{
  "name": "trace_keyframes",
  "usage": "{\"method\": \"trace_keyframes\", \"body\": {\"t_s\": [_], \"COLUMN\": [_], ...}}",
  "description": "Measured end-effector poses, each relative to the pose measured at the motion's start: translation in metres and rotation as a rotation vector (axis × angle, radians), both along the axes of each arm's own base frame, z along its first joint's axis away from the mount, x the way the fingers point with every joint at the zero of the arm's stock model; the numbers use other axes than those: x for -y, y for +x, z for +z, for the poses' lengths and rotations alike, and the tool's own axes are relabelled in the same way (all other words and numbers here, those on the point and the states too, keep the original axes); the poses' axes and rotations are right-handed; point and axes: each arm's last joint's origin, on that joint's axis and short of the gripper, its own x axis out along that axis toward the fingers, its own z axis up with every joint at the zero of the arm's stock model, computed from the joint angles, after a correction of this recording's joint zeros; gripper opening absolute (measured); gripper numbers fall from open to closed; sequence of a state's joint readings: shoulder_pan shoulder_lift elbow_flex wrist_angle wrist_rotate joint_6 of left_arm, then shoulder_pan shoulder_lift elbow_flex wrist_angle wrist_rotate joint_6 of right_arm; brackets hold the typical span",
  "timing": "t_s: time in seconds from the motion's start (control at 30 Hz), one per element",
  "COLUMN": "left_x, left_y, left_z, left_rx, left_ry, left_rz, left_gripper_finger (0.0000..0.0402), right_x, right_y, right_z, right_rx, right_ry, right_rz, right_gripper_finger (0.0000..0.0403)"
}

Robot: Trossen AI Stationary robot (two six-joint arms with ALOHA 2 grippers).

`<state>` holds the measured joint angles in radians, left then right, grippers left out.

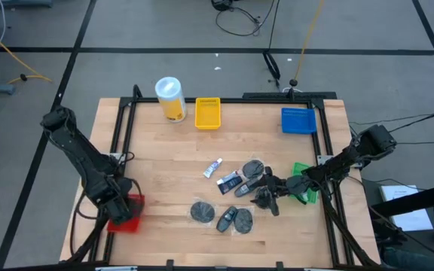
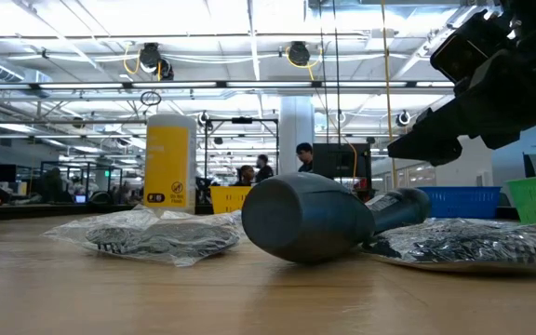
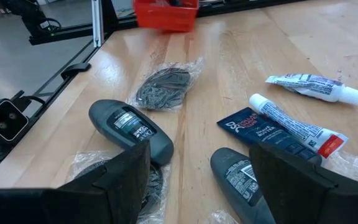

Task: Pick & Place Travel size toiletries
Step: Put the shaving cream into the red bin

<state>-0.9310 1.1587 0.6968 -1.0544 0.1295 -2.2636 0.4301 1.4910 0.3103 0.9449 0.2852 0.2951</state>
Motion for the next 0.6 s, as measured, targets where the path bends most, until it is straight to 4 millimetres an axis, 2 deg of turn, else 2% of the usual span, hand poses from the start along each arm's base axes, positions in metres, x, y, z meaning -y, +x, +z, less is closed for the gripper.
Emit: {"method": "trace_keyframes", "body": {"t_s": [0.17, 0.4, 0.6], "left_x": [-0.010, -0.014, -0.014], "left_y": [-0.002, -0.001, 0.000], "left_z": [-0.001, -0.001, -0.001], "left_rx": [0.009, 0.049, 0.083], "left_ry": [0.124, 0.181, 0.208], "left_rz": [-0.001, -0.057, -0.096], "left_gripper_finger": [0.0124, 0.0131, 0.0189], "right_x": [0.000, 0.000, 0.000], "right_y": [0.000, 0.000, 0.000], "right_z": [0.000, 0.000, 0.000], "right_rx": [0.000, 0.000, 0.000], "right_ry": [0.000, 0.000, 0.000], "right_rz": [0.000, 0.000, 0.000], "right_gripper_finger": [0.0265, 0.0265, 0.0265]}}
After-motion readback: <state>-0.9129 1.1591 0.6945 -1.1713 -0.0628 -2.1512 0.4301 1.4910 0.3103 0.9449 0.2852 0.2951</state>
